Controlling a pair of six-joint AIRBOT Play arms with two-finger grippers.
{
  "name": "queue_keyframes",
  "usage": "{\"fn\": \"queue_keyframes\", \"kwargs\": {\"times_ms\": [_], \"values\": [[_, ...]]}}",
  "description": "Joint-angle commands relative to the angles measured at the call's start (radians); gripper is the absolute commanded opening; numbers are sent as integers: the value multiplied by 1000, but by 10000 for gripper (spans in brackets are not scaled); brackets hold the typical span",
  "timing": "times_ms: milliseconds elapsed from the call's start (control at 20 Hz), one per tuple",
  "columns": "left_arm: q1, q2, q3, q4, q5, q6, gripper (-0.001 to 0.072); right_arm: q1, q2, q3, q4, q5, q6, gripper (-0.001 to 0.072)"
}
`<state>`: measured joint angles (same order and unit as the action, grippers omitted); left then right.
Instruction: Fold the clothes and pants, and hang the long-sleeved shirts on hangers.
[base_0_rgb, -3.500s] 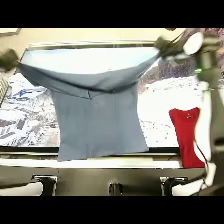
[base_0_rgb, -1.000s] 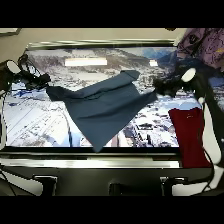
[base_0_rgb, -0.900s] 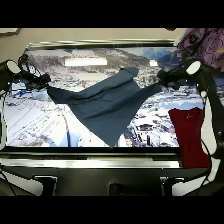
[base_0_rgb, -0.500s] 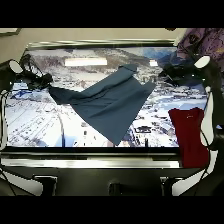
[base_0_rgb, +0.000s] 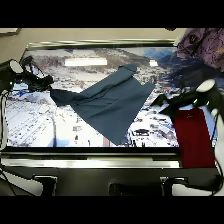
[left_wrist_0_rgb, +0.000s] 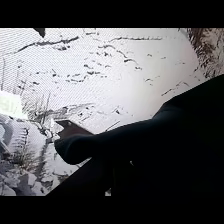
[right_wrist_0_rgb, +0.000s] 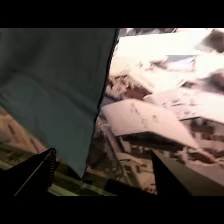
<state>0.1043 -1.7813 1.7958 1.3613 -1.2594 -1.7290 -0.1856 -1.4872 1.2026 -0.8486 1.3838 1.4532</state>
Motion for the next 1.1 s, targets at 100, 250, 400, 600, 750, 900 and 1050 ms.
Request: {"fn": "queue_keyframes", "kwargs": {"times_ms": [100,250,400,600,750,900,1050], "values": [[0,0,0,0,-16,0,19,200,192,-517,234,-283,-70,677],[0,0,0,0,-18,0,19,339,194,-595,336,-424,-68,676],[0,0,0,0,-24,0,19,455,194,-596,343,-545,-15,674],[0,0,0,0,-23,0,19,557,173,-596,341,-674,69,663],[0,0,0,0,-23,0,20,597,122,-596,371,-695,88,649],[0,0,0,0,-23,0,19,616,109,-590,478,-748,20,363],[0,13,11,-1,-23,1,18,605,125,-499,464,-729,-137,23]]}}
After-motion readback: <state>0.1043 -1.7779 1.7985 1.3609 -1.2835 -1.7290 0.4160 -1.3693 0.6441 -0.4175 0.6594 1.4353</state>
